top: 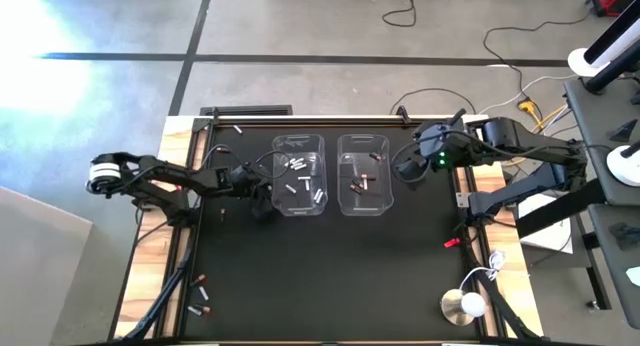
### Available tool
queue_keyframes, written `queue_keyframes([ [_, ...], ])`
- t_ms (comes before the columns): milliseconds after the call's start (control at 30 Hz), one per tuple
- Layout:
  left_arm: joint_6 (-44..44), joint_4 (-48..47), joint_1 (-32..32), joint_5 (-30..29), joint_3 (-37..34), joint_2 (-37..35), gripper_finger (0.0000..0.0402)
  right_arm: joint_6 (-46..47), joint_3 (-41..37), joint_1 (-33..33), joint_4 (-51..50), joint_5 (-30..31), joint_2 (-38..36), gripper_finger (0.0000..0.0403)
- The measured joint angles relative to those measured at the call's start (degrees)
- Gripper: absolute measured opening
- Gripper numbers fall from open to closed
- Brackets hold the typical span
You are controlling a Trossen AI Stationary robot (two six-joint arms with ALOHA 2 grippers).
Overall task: Sort batteries
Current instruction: Put the black battery into the right transparent bin
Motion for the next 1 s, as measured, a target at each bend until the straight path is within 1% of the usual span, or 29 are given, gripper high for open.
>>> queue_keyframes([
  [167,-1.6,-4.2,0.0,-0.5,0.1,-1.4,0.0252,0.0,0.0,0.0,0.0,0.0,0.0,0.0343],
  [433,-3.7,-6.1,0.0,-1.5,0.4,-1.8,0.0172,-1.4,0.0,0.0,0.0,0.0,0.0,0.0343],
  [533,-4.7,-10.5,0.0,-1.6,2.5,-2.2,0.0166,-2.0,0.0,0.0,0.0,0.0,0.0,0.0343],
  [633,-4.0,-21.9,0.0,-3.6,7.4,-2.8,0.0166,-3.5,0.0,0.0,0.0,0.0,-0.3,0.0343],
  [767,-1.3,-41.2,0.1,-9.0,16.1,-3.0,0.0166,-6.6,1.7,-0.1,-0.2,0.3,-0.4,0.0343],
  [800,-1.2,-44.8,0.1,-9.8,18.4,-3.1,0.0166,-7.5,2.2,-0.2,-0.2,0.3,-0.5,0.0343],
  [933,-1.4,-60.9,0.1,-10.8,28.2,-3.3,0.0166,-9.3,4.3,-0.2,-0.1,1.0,-0.8,0.0343],
  [1000,-1.6,-67.3,0.1,-10.8,34.2,-3.4,0.0166,-10.8,5.3,-0.2,-0.1,1.8,-0.9,0.0343],
])
